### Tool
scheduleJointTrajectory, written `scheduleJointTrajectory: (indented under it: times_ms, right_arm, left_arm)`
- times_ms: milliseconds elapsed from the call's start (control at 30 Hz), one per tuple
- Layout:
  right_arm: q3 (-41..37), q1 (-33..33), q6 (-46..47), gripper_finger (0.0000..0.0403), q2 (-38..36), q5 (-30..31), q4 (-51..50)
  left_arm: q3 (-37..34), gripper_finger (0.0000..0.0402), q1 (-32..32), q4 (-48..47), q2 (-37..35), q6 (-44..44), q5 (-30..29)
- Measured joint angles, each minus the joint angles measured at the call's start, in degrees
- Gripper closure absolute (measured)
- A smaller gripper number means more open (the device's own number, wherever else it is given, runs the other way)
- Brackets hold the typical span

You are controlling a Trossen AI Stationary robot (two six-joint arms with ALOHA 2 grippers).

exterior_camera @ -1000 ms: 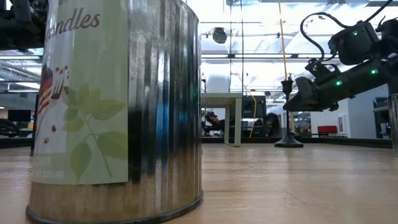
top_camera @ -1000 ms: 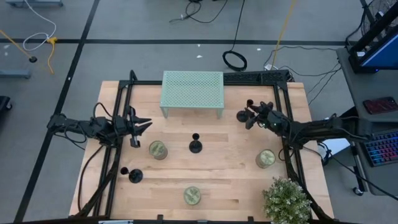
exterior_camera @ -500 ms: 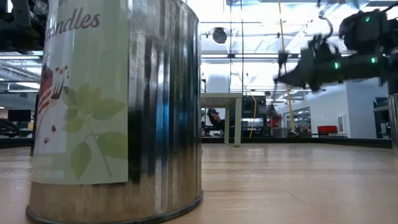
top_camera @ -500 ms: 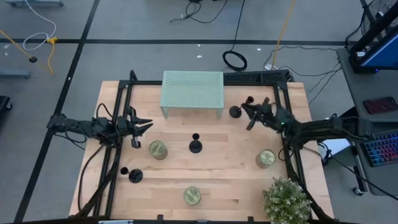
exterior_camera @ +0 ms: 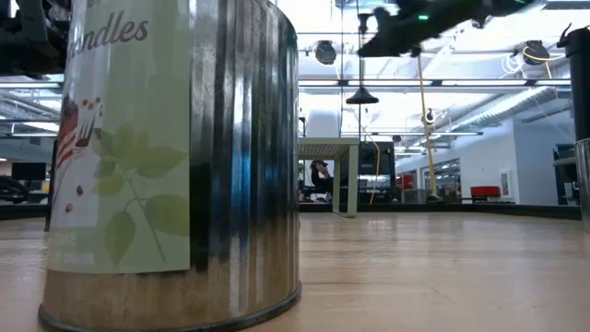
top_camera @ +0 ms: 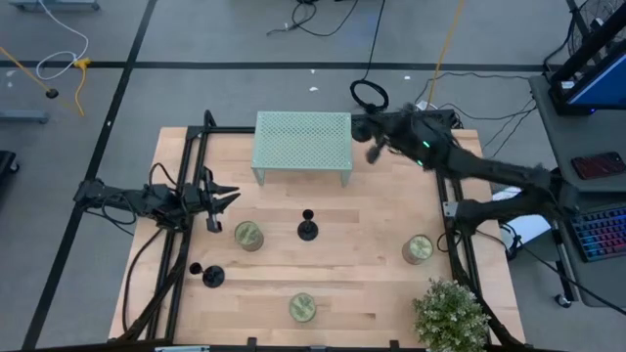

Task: Pick & Place candle stick holders
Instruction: Put the black candle holder on the shelf

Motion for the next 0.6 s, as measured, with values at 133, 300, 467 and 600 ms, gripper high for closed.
scheduleJointTrajectory:
  times_ms: [133, 300, 467, 600]
  right_arm:
    - [9.1, -3.6, 1.3, 0.0394, 10.6, -5.2, -3.2]
    - [12.2, -8.1, 3.7, 0.0392, 21.1, -13.5, 1.2]
    - [12.4, -12.4, 7.7, 0.0391, 26.2, -18.7, 8.7]
    - [12.4, -13.5, 8.7, 0.039, 28.0, -20.8, 9.7]
  left_arm:
    - [0.0, 0.0325, 0.0, 1.6, 0.0, 0.2, -0.3]
    - [0.0, 0.0325, 0.0, 1.6, 0.0, -1.0, -0.3]
    - [0.0, 0.0325, 0.0, 1.6, 0.0, -2.0, -0.3]
    - [0.0, 0.0325, 0.0, 1.5, 0.0, -2.2, -0.3]
